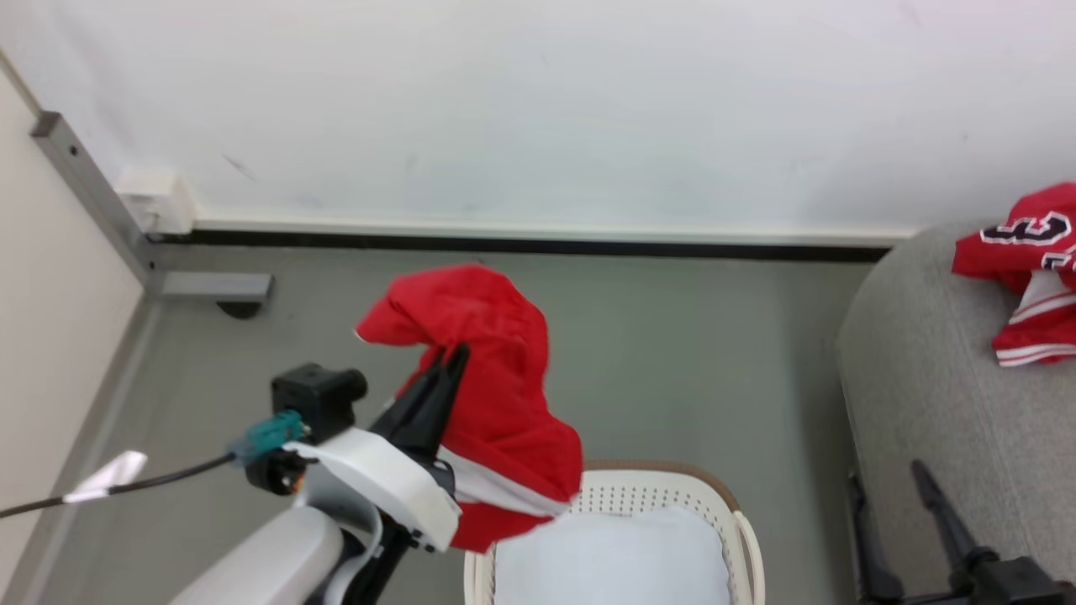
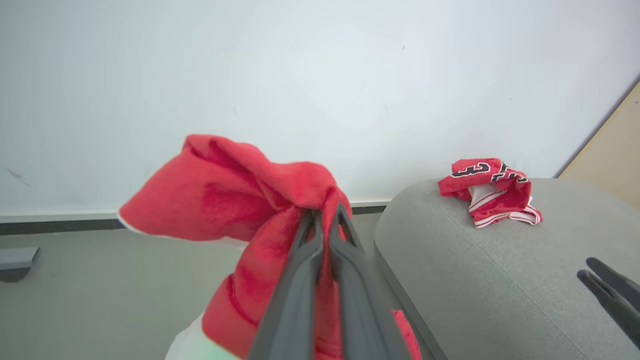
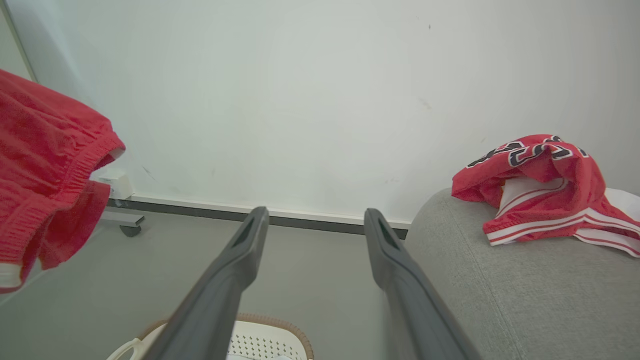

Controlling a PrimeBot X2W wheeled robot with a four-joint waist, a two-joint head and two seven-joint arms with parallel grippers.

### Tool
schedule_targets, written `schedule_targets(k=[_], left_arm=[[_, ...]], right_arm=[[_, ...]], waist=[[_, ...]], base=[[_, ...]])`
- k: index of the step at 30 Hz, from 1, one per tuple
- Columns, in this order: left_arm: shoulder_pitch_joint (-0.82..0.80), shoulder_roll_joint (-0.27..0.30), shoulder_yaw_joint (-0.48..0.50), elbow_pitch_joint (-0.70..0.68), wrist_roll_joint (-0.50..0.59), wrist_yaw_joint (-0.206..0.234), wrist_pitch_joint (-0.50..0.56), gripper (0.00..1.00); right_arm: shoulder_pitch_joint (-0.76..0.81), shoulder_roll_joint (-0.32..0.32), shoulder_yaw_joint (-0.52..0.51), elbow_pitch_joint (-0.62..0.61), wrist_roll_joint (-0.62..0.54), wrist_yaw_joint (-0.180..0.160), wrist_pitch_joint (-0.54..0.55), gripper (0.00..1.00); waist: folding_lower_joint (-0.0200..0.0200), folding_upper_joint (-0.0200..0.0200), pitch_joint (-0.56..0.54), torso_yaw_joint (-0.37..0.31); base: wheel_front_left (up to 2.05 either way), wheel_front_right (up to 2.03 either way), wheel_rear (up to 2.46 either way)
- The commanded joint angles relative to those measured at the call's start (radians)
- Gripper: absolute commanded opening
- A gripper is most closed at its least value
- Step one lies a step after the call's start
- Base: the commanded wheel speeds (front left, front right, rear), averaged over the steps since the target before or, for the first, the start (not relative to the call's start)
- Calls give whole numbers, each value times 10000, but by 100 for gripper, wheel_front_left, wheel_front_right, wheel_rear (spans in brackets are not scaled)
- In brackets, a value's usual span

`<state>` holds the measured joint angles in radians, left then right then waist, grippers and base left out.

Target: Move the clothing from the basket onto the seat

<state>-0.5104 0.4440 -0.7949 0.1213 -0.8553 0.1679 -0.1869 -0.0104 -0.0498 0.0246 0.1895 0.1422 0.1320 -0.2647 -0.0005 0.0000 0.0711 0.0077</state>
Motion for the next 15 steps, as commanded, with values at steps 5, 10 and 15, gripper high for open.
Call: schedule_targets(k=[5,10,15], left_arm=[[-47,472,302,-1102,-52,546,330,0],[-267,678,537,-1839,11,1055,618,0],[-473,647,444,-2369,145,1259,901,0]], right_arm=[[242,-20,509,41,70,-25,6,100],[248,-19,1422,-2,131,-25,6,100],[-216,-19,2876,-160,-2,-25,6,100]], waist=[[5,0,-490,144],[5,0,-731,214],[5,0,-790,245]], base=[[0,0,0],[0,0,0],[0,0,0]])
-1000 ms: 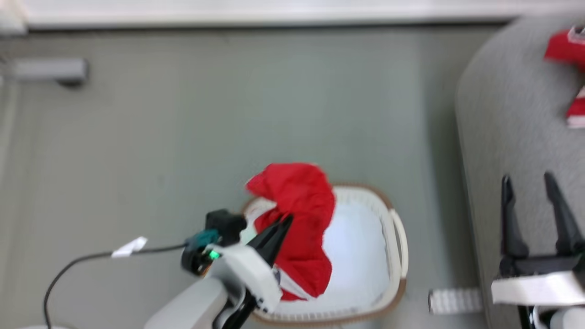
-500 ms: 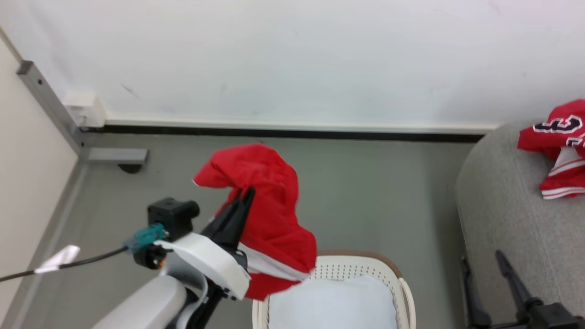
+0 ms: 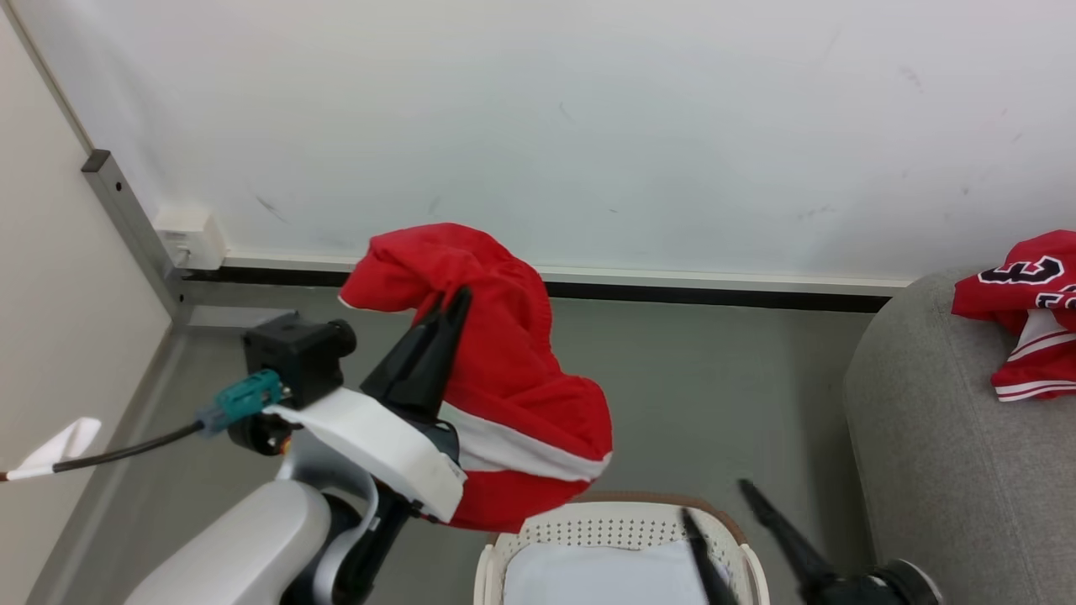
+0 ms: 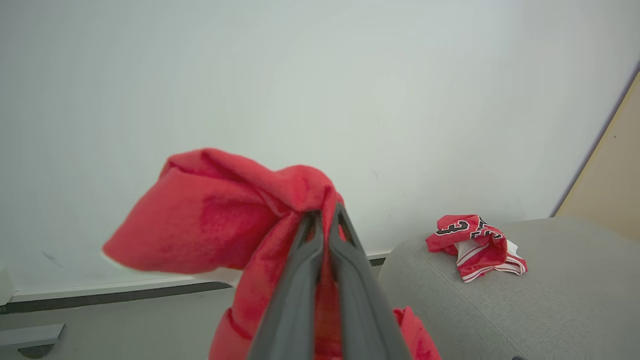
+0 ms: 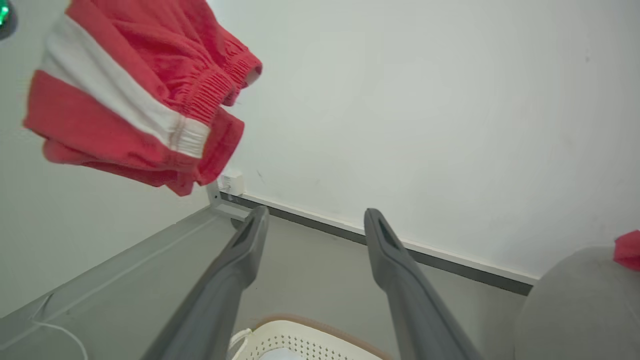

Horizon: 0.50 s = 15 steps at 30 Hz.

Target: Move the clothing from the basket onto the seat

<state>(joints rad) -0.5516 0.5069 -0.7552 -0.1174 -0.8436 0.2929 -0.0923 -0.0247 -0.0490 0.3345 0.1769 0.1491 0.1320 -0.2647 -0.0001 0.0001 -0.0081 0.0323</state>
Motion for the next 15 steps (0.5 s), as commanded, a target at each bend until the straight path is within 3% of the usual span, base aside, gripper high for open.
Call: schedule_targets(k=[1,10,15], left_arm=[[-81,-14,-10,-69,30,21,11,0],[-162,-249,-327,-178,138,22,174,0],[-161,-411,-521,-65,190,-34,188,0]], right_arm=[[-166,-28,134,-51,-105,-25,6,100],[-1705,-26,2654,241,-246,-25,6,100],[-2551,-31,3481,593,-242,-26,6,100]], waist=[[1,-1,-1,-4],[1,-1,61,-21],[1,-1,76,47]], base=[[0,0,0],[0,0,0],[0,0,0]])
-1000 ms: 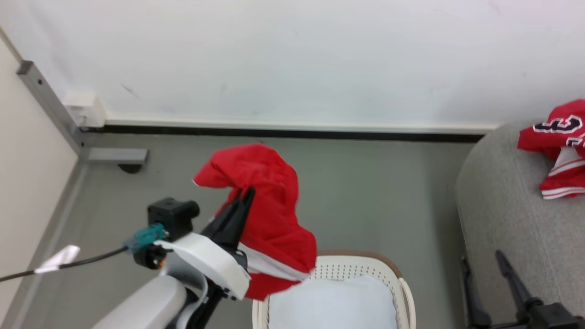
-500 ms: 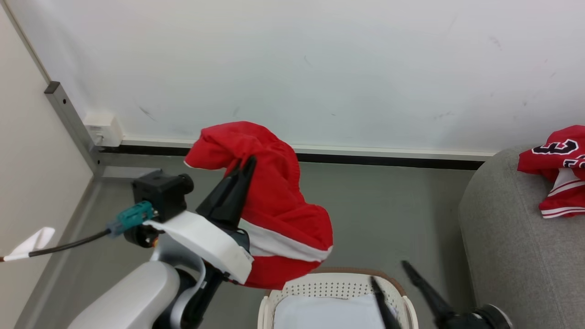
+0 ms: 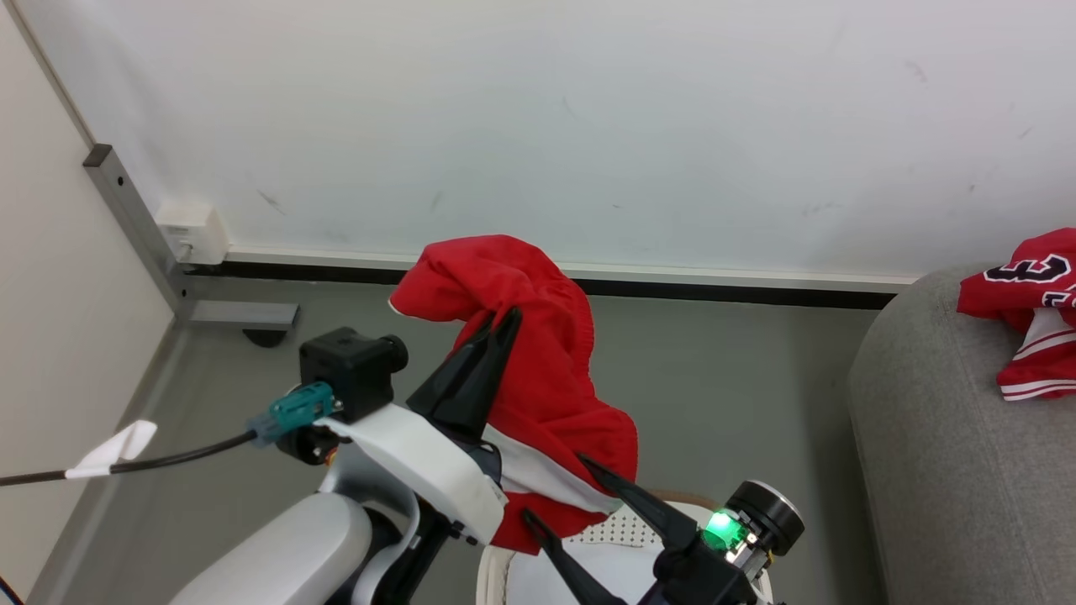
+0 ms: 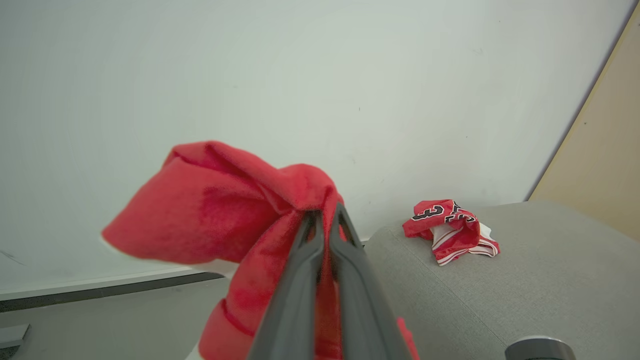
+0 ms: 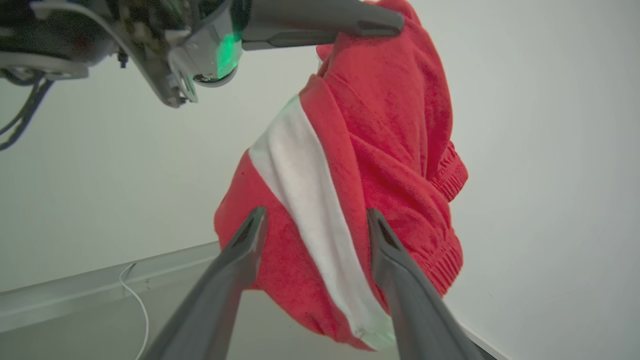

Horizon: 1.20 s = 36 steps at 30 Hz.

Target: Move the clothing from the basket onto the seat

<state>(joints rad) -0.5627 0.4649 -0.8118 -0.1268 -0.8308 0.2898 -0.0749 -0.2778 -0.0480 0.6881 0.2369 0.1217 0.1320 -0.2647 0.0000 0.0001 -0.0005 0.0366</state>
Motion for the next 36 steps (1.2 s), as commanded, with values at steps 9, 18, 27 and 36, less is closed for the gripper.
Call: schedule_targets(k=[9,18,27,36], left_arm=[[-142,-257,-229,140,97,-123,63,0],[-123,-313,-343,172,61,-123,104,0],[128,-201,-338,390,96,-1,-37,15],[538,-175,-709,713,370,-87,-337,100]], right_arm=[[-749,-39,57,1008,-838,-26,8,100],[-805,-39,-217,1075,-316,-26,6,0],[-367,-39,-1134,136,752,-26,8,0],[-162,-41,-2484,-846,546,-26,6,0]], waist=[[0,-1,5,222],[0,-1,37,320],[0,-1,54,119],[0,-1,180,-455]], base=[[0,0,0],[0,0,0],[0,0,0],[0,0,0]])
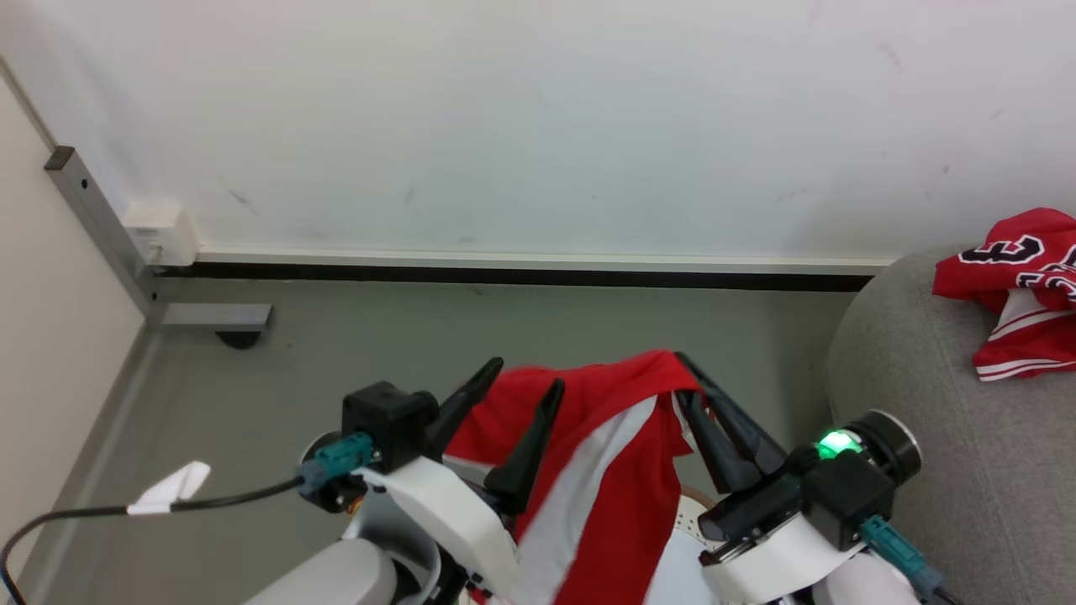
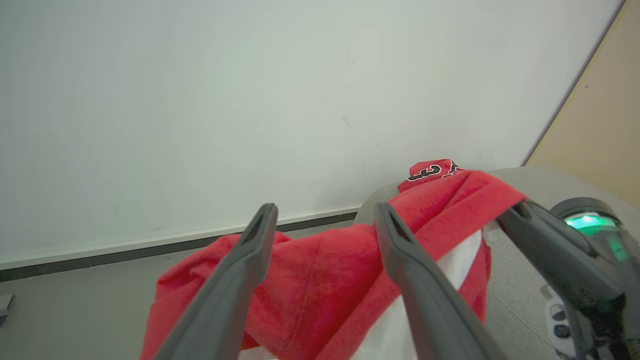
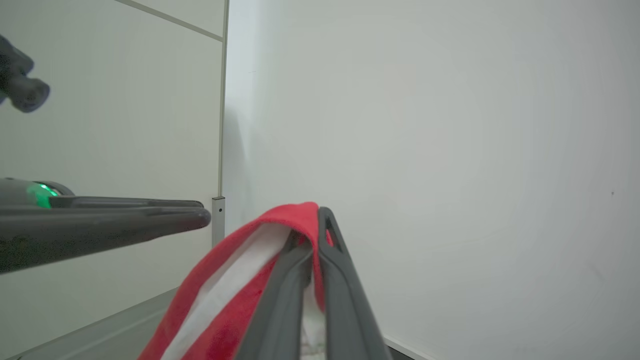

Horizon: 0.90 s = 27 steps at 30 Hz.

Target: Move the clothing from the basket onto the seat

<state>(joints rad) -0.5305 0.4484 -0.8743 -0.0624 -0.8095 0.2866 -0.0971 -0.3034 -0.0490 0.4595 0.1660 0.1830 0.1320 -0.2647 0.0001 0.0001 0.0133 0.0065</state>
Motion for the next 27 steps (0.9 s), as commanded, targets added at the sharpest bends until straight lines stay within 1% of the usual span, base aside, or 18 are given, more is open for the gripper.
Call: schedule_targets(k=[1,9,14,16,23,27], left_arm=[[269,-35,-176,88,192,-109,-161,100],[630,-393,-922,431,669,-300,-545,100],[686,-667,-1217,709,862,-376,-776,100],[678,-708,-1229,753,893,-383,-801,100],[591,-963,-1350,955,922,-500,-936,100],[385,-993,-1406,937,972,-562,-926,100]], right_arm=[[110,-33,-396,-253,-115,-26,6,0],[284,-135,-1870,-931,-620,-26,5,0],[466,-301,-2676,-1289,-832,-26,6,0],[486,-313,-2794,-1373,-863,-26,5,0],[748,-338,-3361,-1677,-839,-26,5,0],[663,-247,-3623,-1839,-658,-26,6,0]], waist=[[-1,-1,61,-234],[-1,-1,182,-966],[-1,-1,228,-1592],[-1,-1,242,-1727],[-1,-1,380,-2602],[-1,-1,697,-2887]], base=[[0,0,0],[0,0,0],[0,0,0],[0,0,0],[0,0,0],[0,0,0]])
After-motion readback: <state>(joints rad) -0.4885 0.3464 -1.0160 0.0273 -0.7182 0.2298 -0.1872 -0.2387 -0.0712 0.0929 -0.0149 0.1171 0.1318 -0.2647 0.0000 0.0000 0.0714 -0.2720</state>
